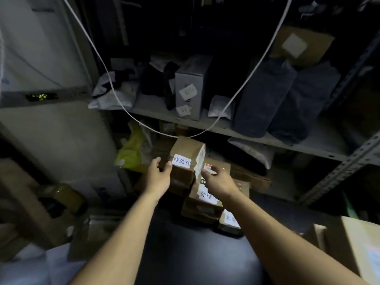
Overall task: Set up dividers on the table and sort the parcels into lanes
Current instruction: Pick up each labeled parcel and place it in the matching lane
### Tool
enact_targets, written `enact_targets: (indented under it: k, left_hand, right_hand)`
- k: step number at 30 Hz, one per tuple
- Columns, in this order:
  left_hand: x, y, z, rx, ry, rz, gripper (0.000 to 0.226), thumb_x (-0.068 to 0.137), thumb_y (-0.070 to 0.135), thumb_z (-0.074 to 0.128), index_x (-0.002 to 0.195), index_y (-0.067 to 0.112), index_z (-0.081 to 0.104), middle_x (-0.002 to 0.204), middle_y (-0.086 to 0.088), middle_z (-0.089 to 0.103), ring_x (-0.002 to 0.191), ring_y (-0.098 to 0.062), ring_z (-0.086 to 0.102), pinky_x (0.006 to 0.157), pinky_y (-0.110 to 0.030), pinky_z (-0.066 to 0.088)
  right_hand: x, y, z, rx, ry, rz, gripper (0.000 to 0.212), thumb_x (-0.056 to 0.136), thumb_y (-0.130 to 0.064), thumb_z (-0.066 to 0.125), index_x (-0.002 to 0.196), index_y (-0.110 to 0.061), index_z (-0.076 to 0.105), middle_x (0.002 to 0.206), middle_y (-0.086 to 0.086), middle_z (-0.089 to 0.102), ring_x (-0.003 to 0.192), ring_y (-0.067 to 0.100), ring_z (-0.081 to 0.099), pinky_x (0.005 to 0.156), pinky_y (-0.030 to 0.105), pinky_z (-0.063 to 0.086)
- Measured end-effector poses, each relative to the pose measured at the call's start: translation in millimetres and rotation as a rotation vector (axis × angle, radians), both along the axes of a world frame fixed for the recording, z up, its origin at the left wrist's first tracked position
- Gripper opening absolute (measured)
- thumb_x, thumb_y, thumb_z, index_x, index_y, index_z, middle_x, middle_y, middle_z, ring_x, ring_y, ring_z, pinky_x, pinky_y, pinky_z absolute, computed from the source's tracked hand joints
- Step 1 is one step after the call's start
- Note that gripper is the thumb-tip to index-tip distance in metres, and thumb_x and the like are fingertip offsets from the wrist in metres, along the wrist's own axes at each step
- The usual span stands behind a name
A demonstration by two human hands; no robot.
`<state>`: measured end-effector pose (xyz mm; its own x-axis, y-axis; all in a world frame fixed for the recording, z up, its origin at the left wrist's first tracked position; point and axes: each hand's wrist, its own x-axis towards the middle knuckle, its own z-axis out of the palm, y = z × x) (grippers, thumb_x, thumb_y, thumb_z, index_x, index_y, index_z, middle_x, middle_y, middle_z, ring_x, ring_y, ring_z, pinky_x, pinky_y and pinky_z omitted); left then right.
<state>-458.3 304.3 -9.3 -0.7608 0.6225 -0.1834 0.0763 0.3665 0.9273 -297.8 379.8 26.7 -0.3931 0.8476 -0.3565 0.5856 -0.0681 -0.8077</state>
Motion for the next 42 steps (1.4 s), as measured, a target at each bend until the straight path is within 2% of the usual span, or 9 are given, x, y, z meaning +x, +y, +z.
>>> enact_targets:
  k: [3,5,8,11,15,21,30,36,42]
  left_hand:
    - [-10.9,18.6,-19.0,0.001,-0.026,-0.007,0.060,0.098,0.038,0.054,0.149,0.012,0.035,0.152,-0.011,0.041,0.139,-0.025,0.039,0.114,-0.038,0.031]
    - [-12.9,28.2,-27.5,0.013,-0.020,-0.030,0.057,0.099,0.039,0.052,0.147,0.011,0.039,0.149,-0.009,0.045,0.138,-0.024,0.041,0.111,-0.033,0.032]
    - [-6.9,35.7,-33.0,0.080,-0.001,-0.054,0.044,0.098,0.040,0.052,0.132,0.012,0.056,0.124,-0.002,0.062,0.117,-0.019,0.056,0.093,-0.029,0.043]
    - [-2.5,30.6,-29.6,0.117,0.024,0.003,0.035,0.097,0.038,0.056,0.124,0.015,0.057,0.115,0.000,0.060,0.104,-0.014,0.055,0.085,-0.026,0.040]
    - [13.5,5.8,-17.0,0.207,0.009,0.065,0.023,0.094,0.038,0.060,0.109,0.021,0.057,0.105,0.006,0.063,0.099,-0.015,0.059,0.081,-0.029,0.042]
    - [94.6,-65.7,9.2,0.360,-0.120,0.105,0.016,0.090,0.042,0.063,0.096,0.027,0.060,0.104,-0.003,0.069,0.099,-0.019,0.064,0.085,-0.036,0.051]
    - [234.6,-157.0,78.8,0.376,0.012,0.005,0.007,0.092,0.025,0.064,0.090,0.025,0.058,0.093,0.008,0.067,0.079,0.016,0.060,0.061,0.000,0.041]
    - [304.5,-186.5,107.2,0.421,0.007,-0.120,0.026,0.079,0.046,0.068,0.093,0.026,0.060,0.094,0.011,0.069,0.088,0.010,0.060,0.070,-0.001,0.040]
    - [363.1,-206.6,116.9,0.438,-0.030,-0.212,0.029,0.076,0.045,0.069,0.095,0.025,0.061,0.097,0.018,0.070,0.092,0.001,0.064,0.077,-0.014,0.045]
  right_hand:
    - [-20.0,11.0,-18.1,0.011,-0.020,-0.026,0.059,0.101,-0.043,0.047,0.148,-0.010,0.036,0.144,0.014,0.052,0.127,0.032,0.053,0.093,0.030,0.042]
    - [-31.0,14.5,-26.8,-0.045,0.013,-0.037,0.060,0.102,-0.044,0.044,0.150,-0.010,0.034,0.150,0.013,0.046,0.133,0.032,0.047,0.088,0.030,0.038]
    - [-42.5,10.9,-33.6,-0.075,0.079,-0.018,0.059,0.101,-0.049,0.043,0.148,-0.013,0.041,0.149,0.012,0.048,0.136,0.031,0.045,0.104,0.033,0.040]
    - [-45.7,-0.1,-33.7,-0.057,0.191,-0.038,0.051,0.100,-0.049,0.045,0.139,-0.018,0.055,0.135,0.007,0.062,0.127,0.025,0.055,0.110,0.040,0.041]
    - [-30.5,-23.1,-17.9,-0.049,0.307,-0.095,0.057,0.094,-0.060,0.047,0.134,-0.021,0.061,0.130,-0.001,0.065,0.125,0.017,0.057,0.109,0.039,0.043]
    - [32.6,-83.5,26.1,-0.085,0.438,-0.217,0.054,0.066,-0.082,0.058,0.093,-0.035,0.061,0.102,-0.007,0.072,0.096,0.011,0.068,0.088,0.041,0.056]
    - [173.2,-168.1,76.3,-0.020,0.475,-0.321,0.027,0.069,-0.056,0.064,0.088,-0.038,0.062,0.094,-0.001,0.076,0.093,0.019,0.071,0.090,0.053,0.055]
    - [256.8,-206.1,95.5,0.043,0.518,-0.387,0.029,0.079,-0.049,0.066,0.096,-0.025,0.062,0.089,-0.003,0.077,0.089,0.014,0.073,0.089,0.048,0.055]
    - [323.3,-233.1,102.0,0.002,0.641,-0.466,0.013,0.093,-0.027,0.067,0.100,-0.017,0.062,0.092,0.006,0.077,0.088,0.022,0.074,0.081,0.042,0.057]
